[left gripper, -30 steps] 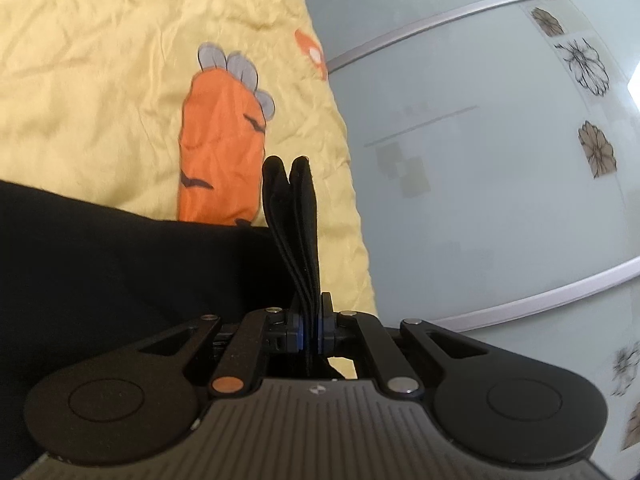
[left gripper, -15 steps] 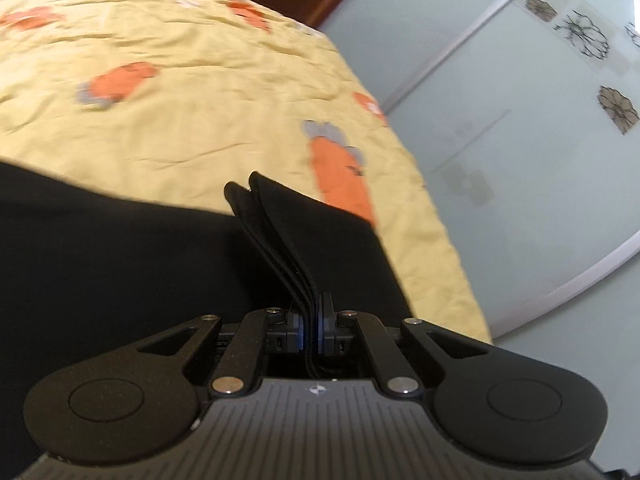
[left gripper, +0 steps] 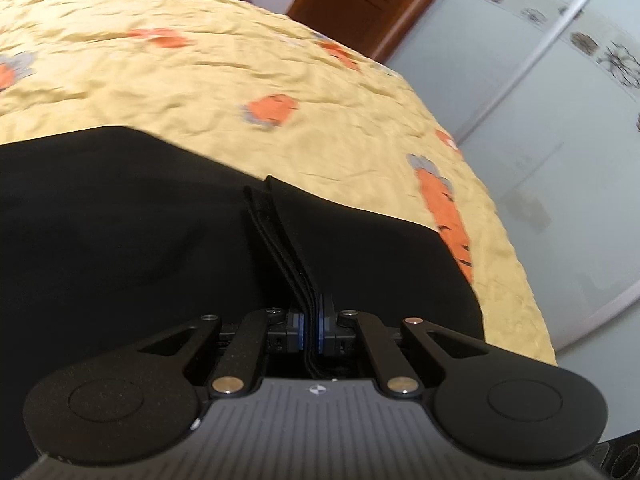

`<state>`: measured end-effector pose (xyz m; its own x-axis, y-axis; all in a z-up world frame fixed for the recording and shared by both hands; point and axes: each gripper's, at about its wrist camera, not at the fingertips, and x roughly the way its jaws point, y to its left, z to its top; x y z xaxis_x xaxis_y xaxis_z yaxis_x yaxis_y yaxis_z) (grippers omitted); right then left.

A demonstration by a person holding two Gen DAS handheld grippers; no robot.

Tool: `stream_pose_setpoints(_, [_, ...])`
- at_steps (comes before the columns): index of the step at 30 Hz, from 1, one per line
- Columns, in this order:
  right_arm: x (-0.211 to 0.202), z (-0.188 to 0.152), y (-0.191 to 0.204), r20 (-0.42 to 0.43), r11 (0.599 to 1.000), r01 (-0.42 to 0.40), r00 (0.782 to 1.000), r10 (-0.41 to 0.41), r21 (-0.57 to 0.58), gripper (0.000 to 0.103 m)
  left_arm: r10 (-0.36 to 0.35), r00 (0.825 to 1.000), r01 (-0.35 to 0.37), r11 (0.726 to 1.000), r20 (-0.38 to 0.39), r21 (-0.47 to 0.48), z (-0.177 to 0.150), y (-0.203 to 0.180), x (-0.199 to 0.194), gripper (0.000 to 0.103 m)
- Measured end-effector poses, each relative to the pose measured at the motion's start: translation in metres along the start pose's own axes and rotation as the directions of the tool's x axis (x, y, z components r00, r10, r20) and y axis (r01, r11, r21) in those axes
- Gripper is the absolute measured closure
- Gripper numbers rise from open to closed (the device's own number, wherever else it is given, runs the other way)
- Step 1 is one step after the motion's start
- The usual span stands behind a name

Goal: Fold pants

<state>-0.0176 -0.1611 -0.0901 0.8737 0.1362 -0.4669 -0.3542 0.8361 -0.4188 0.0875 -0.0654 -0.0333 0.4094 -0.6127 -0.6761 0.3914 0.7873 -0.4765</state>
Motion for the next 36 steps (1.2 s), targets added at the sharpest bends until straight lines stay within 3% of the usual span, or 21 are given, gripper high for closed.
stream_pose_setpoints(7, [0.01,0.0,0.002,-0.03,0.998,-0.054,0.998,0.053,-0.027,0.096,0.048,0.999,-0.048,0.999,-0.016,-0.016,-0.002,0.021,-0.004,0.096])
stream_pose_setpoints(8, [0.014,0.0,-0.004,-0.037,0.998,-0.06,0.998,0.059,-0.029,0.096,0.054,0.998,-0.054,0.999,-0.022,-0.008,-0.003,0.022,-0.003,0.087])
stream_pose_setpoints(11, [0.008,-0.002,-0.023,-0.031,0.997,-0.079,0.996,0.079,0.006,0.094,0.048,0.999,-0.048,0.999,-0.021,-0.019,-0.003,0.027,-0.006,0.084])
stream_pose_setpoints(12, [0.007,0.006,-0.012,-0.032,0.994,-0.104,0.994,0.105,0.018,0.094,0.05,0.999,-0.05,0.999,-0.023,-0.017,-0.002,0.028,-0.007,0.083])
stream_pose_setpoints(15, [-0.011,0.004,-0.033,-0.016,0.976,-0.212,0.977,0.214,0.052,0.088,0.07,0.997,-0.07,0.997,-0.014,-0.028,0.001,0.03,-0.013,0.076])
stream_pose_setpoints(18, [-0.035,-0.003,-0.067,0.042,0.942,-0.307,0.952,0.304,0.132,0.086,0.156,0.987,-0.156,0.988,0.031,0.002,0.005,0.029,-0.023,0.06])
stream_pose_setpoints(20, [-0.047,-0.008,-0.095,0.076,0.941,-0.268,0.963,0.258,0.206,0.086,0.197,0.978,-0.198,0.98,0.063,0.002,0.009,0.029,-0.029,0.055])
stream_pose_setpoints(23, [-0.052,-0.027,-0.139,0.048,0.912,-0.119,0.993,0.109,0.391,0.084,0.191,0.979,-0.191,0.982,0.072,-0.011,0.018,0.027,-0.03,0.052])
stream_pose_setpoints(24, [-0.049,-0.035,-0.158,0.019,0.882,-0.057,0.998,0.055,0.468,0.083,0.184,0.981,-0.184,0.983,0.069,-0.01,0.021,0.024,-0.029,0.052])
stream_pose_setpoints(26, [-0.047,-0.055,-0.195,-0.027,0.78,0.014,1.0,0.004,0.626,0.083,0.168,0.983,-0.168,0.986,0.076,0.002,0.025,0.016,-0.027,0.05])
stream_pose_setpoints(28, [-0.042,-0.08,-0.23,-0.031,0.648,-0.002,0.999,0.04,0.761,0.083,0.16,0.984,-0.163,0.986,0.084,0.037,0.027,0.005,-0.023,0.047])
stream_pose_setpoints(30, [-0.038,-0.102,-0.259,-0.009,0.541,-0.06,0.992,0.123,0.839,0.083,0.14,0.987,-0.146,0.987,0.084,0.067,0.028,-0.006,-0.017,0.045])
stream_pose_setpoints(35, [-0.015,-0.12,-0.271,-0.037,0.421,-0.079,0.965,0.26,0.904,0.082,0.039,0.998,-0.045,0.993,0.054,0.112,0.023,-0.027,0.008,0.035])
stream_pose_setpoints(36, [0.001,-0.115,-0.265,-0.009,0.39,-0.101,0.963,0.271,0.915,0.075,0.038,0.998,-0.044,0.992,0.048,0.121,0.02,-0.03,0.013,0.034])
